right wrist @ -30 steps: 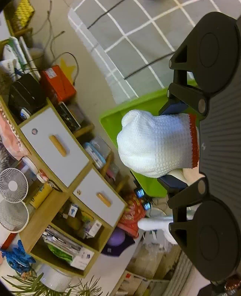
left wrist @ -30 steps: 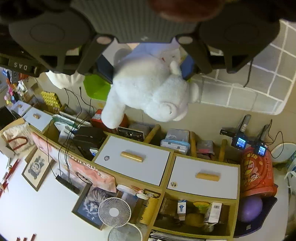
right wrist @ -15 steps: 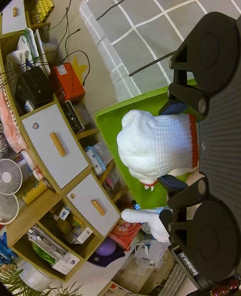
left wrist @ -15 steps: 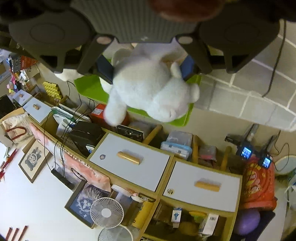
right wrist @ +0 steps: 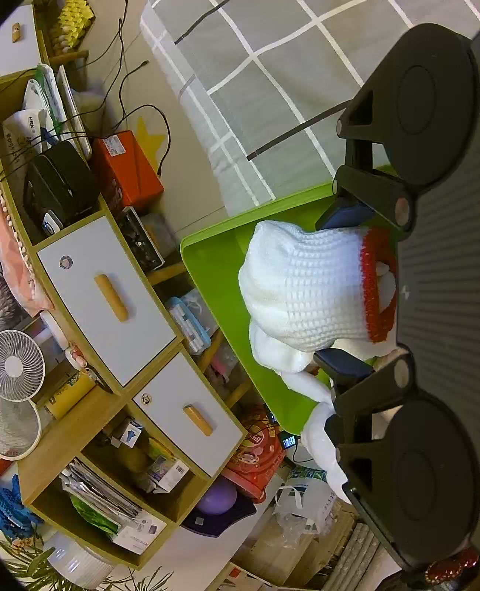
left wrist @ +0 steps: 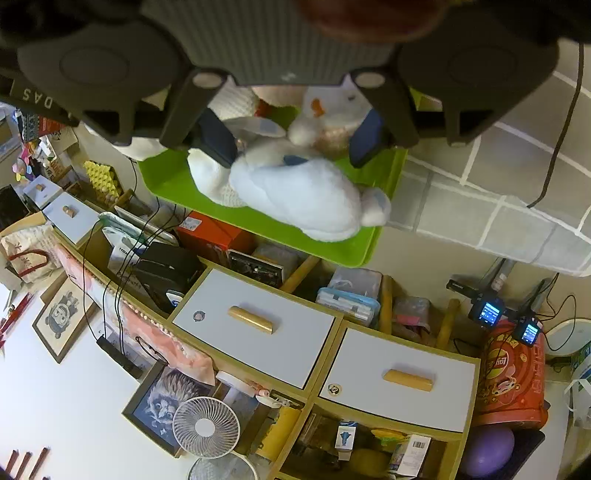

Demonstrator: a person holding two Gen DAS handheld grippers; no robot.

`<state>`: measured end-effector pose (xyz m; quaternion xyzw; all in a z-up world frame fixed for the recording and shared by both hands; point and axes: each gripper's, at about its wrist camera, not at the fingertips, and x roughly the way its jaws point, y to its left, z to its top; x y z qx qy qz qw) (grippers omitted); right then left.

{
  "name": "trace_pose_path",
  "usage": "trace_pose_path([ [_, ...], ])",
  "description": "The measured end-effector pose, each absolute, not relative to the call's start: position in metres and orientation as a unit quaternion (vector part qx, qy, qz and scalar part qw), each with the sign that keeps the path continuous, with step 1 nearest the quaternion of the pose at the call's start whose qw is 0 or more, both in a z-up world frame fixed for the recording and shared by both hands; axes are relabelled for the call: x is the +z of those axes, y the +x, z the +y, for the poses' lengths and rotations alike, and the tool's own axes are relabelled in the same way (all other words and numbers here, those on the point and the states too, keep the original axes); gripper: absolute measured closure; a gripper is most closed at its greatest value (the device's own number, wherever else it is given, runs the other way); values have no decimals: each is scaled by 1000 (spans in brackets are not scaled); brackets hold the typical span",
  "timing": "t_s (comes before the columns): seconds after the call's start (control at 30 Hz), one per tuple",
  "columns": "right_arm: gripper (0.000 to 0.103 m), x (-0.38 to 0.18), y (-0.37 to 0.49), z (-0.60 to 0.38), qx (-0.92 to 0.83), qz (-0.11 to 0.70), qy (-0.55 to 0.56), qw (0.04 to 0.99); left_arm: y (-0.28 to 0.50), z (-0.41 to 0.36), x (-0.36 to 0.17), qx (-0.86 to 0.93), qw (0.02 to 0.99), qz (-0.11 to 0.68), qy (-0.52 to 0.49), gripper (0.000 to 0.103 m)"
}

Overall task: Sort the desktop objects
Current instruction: 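Lower the bear and glove into the green bin and open both grippers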

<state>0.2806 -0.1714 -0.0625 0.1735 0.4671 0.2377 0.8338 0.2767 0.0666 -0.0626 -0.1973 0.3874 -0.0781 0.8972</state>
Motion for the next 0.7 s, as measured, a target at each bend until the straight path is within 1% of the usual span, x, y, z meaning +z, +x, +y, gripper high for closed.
trace_pose_path([
  [0.13,33,-62,280,-171,236,467,176,834,277,67,-63,-76,898,387,-196,26],
  [0.2,31,-62,281,-171,239,468,180,832,277,67,-62,-75,897,387,-198,19],
  [0.23,28,-61,280,-172,241,467,183,831,277,67,-61,-75,898,385,-201,17],
  [0.27,26,-61,280,-172,242,468,184,830,276,68,-60,-75,898,383,-205,11],
  [0.3,26,-60,280,-173,243,467,183,830,275,69,-59,-76,898,378,-210,9],
  [0.37,23,-58,280,-173,242,466,182,831,274,72,-55,-88,898,368,-224,9],
  [0.5,23,-55,280,-175,241,465,187,831,271,72,-50,-105,898,354,-240,9],
  [0.7,22,-54,281,-177,240,467,190,829,270,67,-48,-102,897,360,-234,9],
])
